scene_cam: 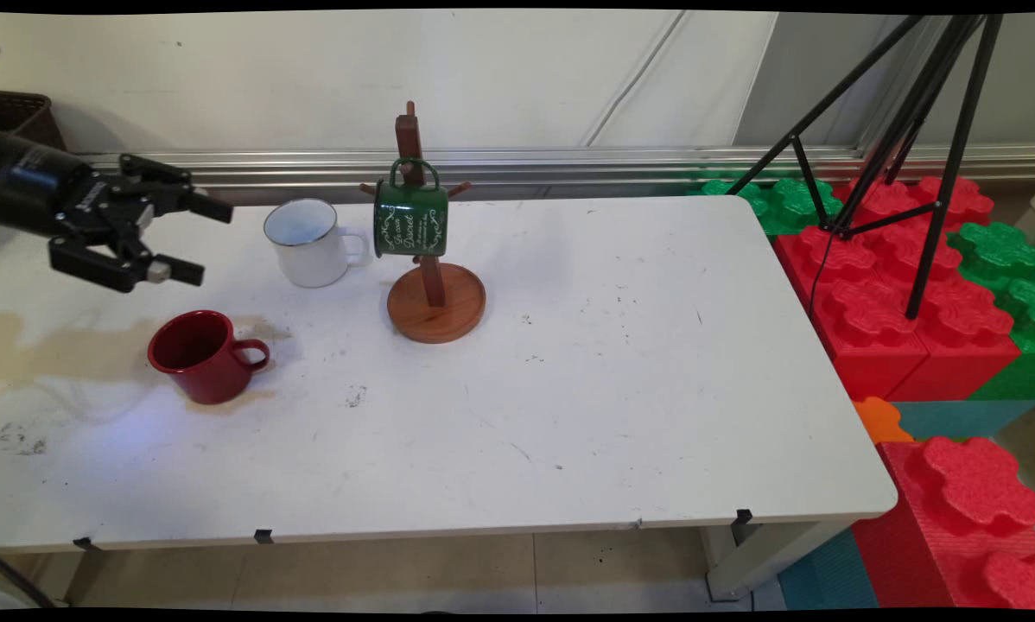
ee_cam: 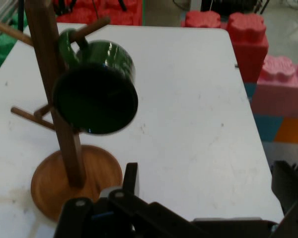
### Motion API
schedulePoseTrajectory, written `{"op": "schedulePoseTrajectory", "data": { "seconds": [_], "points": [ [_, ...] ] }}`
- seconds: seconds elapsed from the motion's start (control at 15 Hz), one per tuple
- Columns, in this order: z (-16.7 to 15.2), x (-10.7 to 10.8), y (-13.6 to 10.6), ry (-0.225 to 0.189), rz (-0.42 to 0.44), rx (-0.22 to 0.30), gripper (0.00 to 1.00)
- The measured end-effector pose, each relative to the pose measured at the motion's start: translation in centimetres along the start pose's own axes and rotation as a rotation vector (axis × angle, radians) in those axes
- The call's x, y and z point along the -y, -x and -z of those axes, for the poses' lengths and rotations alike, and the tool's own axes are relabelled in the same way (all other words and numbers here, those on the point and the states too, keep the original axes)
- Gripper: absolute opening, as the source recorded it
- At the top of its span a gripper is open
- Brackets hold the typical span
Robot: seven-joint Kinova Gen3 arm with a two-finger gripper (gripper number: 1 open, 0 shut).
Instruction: Pick up the green mug from the rack
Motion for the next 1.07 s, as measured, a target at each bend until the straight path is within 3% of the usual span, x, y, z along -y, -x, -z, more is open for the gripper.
{"op": "schedulePoseTrajectory", "data": {
  "seconds": [0.67,1.07],
  "points": [
    [-5.3,2.1,-1.5,0.010,0.048,-0.092,1.00],
    [-8.5,3.3,-1.1,0.023,0.081,-0.114,1.00]
  ]
}}
